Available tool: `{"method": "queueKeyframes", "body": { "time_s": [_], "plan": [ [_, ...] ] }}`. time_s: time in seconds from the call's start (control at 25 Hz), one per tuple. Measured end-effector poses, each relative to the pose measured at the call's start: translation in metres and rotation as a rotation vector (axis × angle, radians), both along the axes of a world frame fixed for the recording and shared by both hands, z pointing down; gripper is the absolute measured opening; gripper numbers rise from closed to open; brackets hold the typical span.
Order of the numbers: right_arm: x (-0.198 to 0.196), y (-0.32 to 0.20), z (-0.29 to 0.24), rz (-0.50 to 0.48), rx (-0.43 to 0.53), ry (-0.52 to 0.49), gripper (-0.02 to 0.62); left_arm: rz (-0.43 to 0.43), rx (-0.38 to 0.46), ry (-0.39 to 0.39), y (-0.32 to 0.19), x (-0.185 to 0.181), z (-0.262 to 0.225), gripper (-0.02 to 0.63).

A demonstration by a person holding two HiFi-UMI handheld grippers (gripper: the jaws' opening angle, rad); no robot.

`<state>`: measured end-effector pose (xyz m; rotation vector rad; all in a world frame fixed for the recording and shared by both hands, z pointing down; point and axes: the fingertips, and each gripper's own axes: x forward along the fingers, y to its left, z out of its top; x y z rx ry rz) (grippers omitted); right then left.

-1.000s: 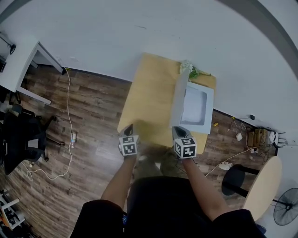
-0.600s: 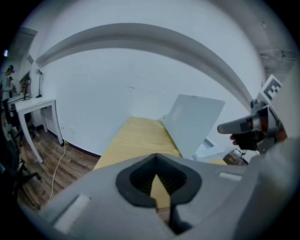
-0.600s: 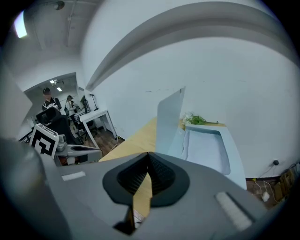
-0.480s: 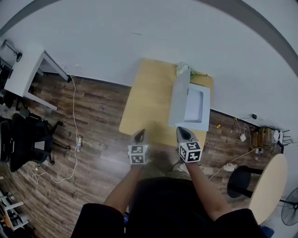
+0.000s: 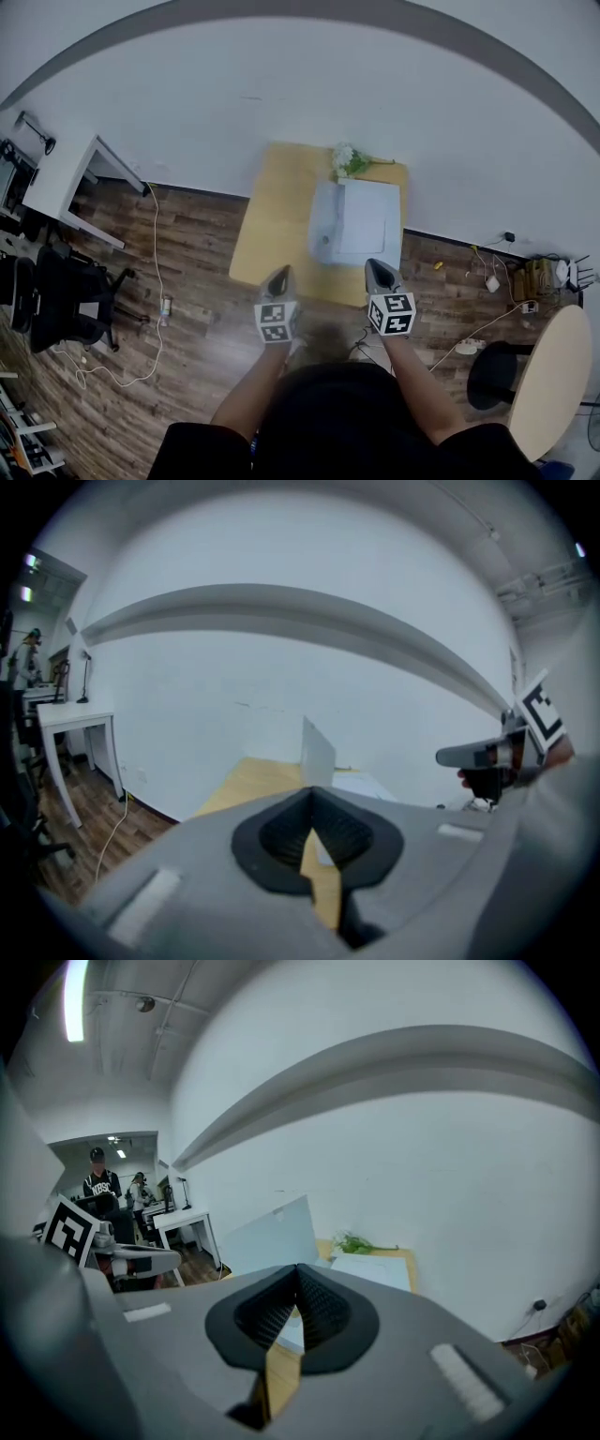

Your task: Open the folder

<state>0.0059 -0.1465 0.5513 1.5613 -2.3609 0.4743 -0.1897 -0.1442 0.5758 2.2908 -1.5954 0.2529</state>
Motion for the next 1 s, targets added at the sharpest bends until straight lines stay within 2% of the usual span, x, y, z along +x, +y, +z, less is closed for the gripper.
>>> {"method": "queueKeyframes", "body": {
  "time_s": [0.2, 0.48, 1.0],
  "plan": [
    [0.044, 0.006, -0.015, 0.035, 0.045, 0.025, 0.002, 0.018, 0.069, -0.014, 0.002, 0.031, -0.03, 0.002],
    [0.095, 0.006, -0.025, 0.118, 0.063, 0.042, 0.002, 0.02, 0.114, -0.027, 0.002, 0.057, -0.051, 0.002],
    [0.14, 0.006, -0.036, 0.074, 0.087, 0.022, 0.002, -0.05, 0.13, -0.047, 0.004, 0.083, -0.054, 0.002]
  ]
}}
